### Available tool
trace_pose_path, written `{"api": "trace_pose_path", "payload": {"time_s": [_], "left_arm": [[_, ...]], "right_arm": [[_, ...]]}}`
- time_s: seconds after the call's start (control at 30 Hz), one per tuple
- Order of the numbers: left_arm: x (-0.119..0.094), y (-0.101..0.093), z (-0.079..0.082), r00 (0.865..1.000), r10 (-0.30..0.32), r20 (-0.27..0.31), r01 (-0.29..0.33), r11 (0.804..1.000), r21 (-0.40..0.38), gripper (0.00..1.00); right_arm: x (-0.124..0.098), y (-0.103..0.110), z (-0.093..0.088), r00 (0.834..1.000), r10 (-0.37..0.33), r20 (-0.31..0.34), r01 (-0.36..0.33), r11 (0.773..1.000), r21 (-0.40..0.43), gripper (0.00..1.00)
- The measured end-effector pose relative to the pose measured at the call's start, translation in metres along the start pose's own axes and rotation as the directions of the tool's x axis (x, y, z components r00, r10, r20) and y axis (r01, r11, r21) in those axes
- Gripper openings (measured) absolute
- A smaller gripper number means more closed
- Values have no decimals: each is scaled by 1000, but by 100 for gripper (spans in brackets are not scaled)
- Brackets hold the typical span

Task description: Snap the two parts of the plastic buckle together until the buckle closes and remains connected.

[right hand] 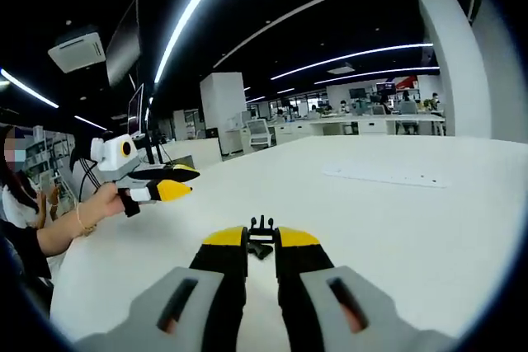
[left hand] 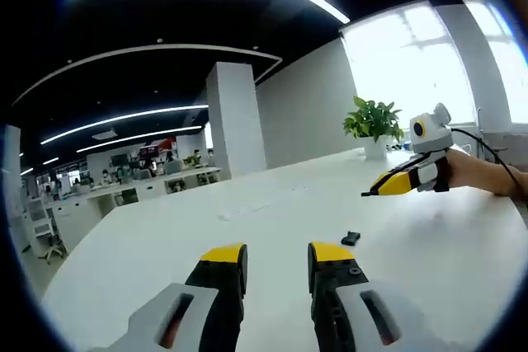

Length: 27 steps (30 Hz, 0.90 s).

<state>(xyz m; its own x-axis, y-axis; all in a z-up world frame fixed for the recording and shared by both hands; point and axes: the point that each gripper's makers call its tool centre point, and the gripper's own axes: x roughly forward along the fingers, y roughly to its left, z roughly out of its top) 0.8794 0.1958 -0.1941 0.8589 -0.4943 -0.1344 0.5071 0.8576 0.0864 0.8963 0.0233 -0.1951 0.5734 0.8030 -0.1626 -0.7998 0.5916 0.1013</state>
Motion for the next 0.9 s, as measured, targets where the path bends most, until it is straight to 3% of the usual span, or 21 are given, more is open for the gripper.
{"api": "trace_pose_path", "payload": {"time_s": [0.4,0.6,0.9], "left_arm": [[17,-18,17,999,-35,-2,35,999,32,30],[28,-23,27,999,-51,11,51,999,8,30],[52,-34,18,998,-58,-14,58,998,-13,29]], "right_arm": [[-3,3,4,1000,1,15,-1,1000,10,13],[-4,1,6,1000,-2,21,2,1000,15,13],[-5,-2,6,1000,-8,22,7,1000,22,13]]}}
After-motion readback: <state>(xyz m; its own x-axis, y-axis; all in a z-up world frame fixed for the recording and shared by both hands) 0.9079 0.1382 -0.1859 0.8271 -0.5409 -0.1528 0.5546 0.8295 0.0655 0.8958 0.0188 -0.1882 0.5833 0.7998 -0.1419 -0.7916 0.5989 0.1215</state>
